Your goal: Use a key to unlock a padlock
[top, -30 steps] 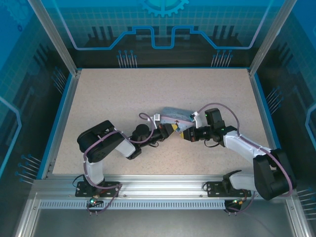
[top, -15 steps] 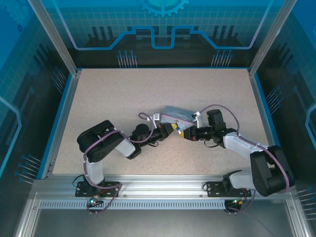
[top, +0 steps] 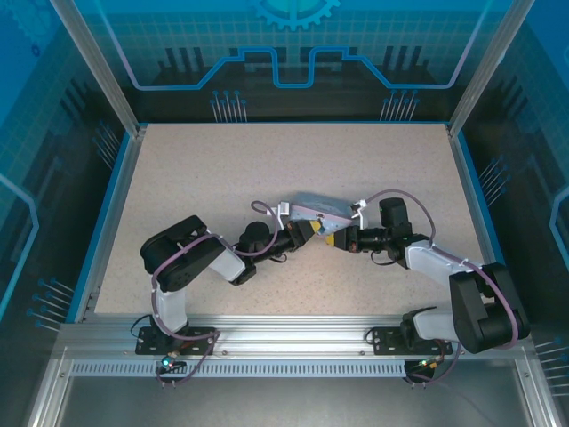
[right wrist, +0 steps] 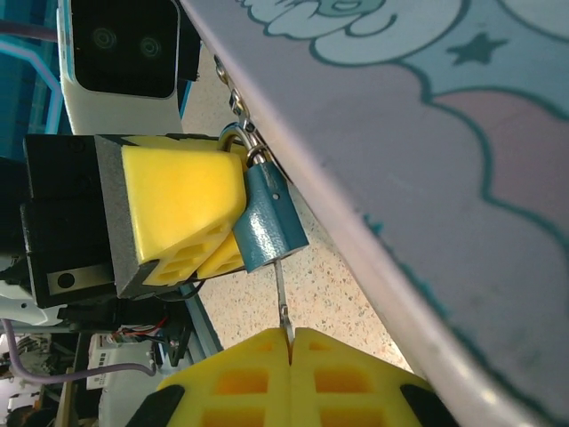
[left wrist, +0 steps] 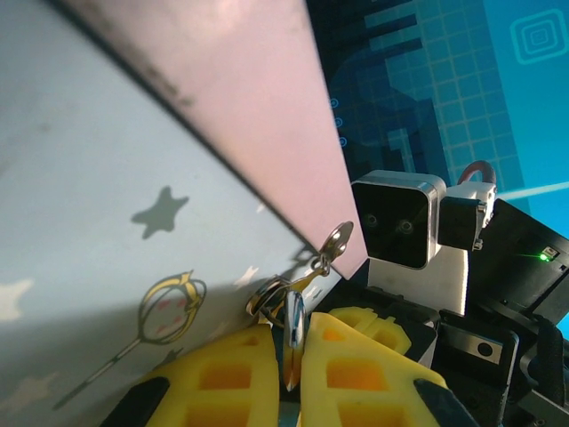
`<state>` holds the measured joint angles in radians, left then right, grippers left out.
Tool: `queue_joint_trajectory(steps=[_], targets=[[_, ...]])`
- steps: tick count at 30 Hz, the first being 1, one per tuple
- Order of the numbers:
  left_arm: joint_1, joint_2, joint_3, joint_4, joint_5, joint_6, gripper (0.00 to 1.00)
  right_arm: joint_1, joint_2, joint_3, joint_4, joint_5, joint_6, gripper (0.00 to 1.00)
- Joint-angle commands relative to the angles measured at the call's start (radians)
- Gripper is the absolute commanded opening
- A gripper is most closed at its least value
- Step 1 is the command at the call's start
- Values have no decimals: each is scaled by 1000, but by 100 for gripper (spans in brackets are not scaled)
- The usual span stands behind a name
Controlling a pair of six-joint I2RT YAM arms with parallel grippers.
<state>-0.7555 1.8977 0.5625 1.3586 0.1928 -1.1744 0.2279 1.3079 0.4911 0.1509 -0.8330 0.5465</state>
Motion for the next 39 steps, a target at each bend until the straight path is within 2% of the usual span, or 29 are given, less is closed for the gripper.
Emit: queue_joint_trajectory(steps=[1, 16, 19, 39], targets=[[-24, 2, 25, 41, 71, 42, 0, -17, 7, 3, 105, -48, 26, 0], [-36, -9, 30, 41, 79, 39, 0, -42, 63, 30, 113, -11, 48, 0], [-38, -5, 28, 40, 76, 41, 0, -48, 72, 38, 162, -24, 60, 0], [-59, -2, 49, 41, 37, 0, 0, -17, 172, 27, 229, 3, 67, 0]])
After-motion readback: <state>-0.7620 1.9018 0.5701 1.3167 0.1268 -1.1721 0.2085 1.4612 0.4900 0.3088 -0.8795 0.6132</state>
